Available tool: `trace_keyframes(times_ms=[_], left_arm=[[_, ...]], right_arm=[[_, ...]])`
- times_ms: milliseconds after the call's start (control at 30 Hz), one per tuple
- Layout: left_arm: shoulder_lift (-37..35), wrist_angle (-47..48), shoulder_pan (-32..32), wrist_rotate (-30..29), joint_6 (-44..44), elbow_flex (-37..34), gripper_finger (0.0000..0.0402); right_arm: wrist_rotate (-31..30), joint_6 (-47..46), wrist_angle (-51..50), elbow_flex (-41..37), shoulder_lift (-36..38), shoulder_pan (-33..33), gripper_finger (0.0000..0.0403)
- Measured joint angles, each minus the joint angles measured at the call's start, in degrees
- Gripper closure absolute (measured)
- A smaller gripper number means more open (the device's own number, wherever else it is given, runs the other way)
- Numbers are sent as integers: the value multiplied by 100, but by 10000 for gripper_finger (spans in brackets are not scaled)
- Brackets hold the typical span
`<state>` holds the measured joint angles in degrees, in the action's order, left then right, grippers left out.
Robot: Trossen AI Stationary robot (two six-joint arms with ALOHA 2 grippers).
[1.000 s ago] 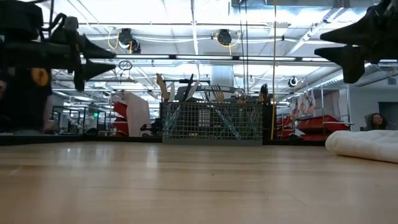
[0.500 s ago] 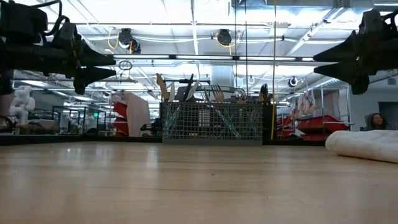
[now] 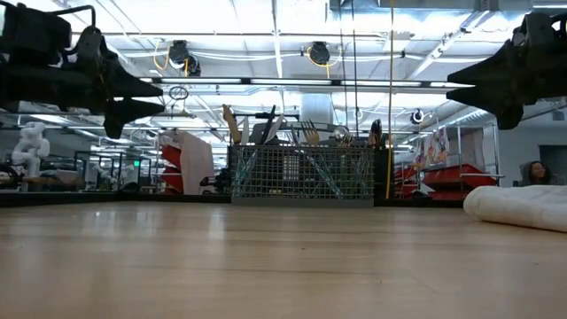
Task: Sort silverware
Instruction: Return to Home Position
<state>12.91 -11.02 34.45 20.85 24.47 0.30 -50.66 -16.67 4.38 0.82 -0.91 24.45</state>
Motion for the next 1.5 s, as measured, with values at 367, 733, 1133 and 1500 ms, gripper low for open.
trace_keyframes(times_ms=[367,733,1133,1500], left_arm=[[0,-1,-174,-517,-85,0,222],[0,0,-174,-539,-88,-2,222],[0,-1,-174,-545,-90,-4,222],[0,1,-174,-545,-91,-4,222]], right_arm=[[-43,382,-67,2,0,0,227],[-32,428,-76,2,-2,0,227],[-23,431,-82,4,-2,0,227],[-23,431,-84,4,-4,1,227]])
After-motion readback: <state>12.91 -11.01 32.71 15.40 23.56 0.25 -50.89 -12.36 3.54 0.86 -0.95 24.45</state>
